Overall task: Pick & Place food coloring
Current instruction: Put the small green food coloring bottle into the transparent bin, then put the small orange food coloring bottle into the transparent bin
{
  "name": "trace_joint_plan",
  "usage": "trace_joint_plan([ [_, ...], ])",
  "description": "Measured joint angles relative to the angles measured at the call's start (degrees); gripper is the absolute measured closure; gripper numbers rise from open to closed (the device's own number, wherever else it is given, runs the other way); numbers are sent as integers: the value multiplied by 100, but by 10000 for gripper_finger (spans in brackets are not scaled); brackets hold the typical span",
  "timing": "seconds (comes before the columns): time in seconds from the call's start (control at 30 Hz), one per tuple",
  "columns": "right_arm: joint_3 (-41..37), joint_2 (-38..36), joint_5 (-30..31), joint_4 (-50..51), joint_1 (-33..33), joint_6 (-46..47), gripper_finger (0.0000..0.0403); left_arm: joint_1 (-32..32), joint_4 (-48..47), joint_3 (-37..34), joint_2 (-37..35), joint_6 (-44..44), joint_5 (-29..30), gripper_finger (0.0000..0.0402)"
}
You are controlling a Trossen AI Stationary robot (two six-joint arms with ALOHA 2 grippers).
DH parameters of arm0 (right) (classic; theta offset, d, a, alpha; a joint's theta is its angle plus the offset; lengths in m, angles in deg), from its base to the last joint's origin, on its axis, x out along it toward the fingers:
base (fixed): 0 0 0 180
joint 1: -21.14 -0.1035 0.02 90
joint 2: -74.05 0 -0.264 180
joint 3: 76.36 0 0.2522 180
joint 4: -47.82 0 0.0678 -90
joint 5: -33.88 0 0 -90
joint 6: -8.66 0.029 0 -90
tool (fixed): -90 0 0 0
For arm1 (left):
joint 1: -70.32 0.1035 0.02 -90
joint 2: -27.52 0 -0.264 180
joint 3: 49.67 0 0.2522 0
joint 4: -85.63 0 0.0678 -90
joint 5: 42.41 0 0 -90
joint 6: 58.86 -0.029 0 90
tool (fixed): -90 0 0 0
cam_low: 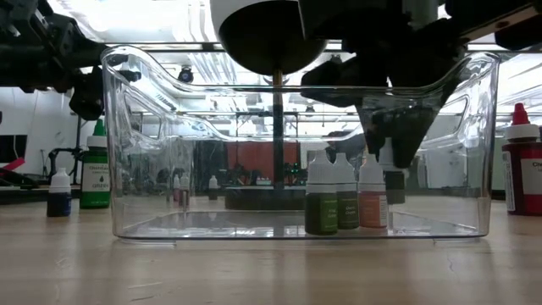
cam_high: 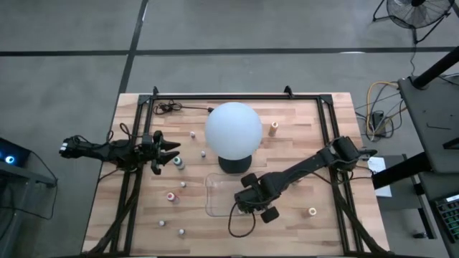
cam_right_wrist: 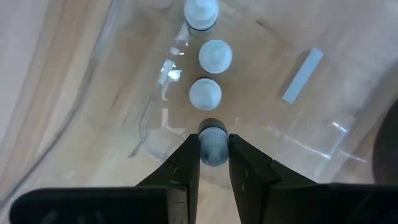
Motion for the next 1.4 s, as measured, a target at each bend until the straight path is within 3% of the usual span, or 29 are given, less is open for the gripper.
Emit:
trace_joint_plan([
  [0.43, 4, 2, -32, 12, 109, -215, 339, 0, 0, 0, -1, 2, -1, 241],
  [0.83, 57, 9, -129, 15, 156, -312, 292, 1, 0, 0, 1, 1, 1, 241],
  [1.4, 285, 11, -39, 229, 161, -128, 268, 1, 0, 0, -1, 2, -1, 241],
])
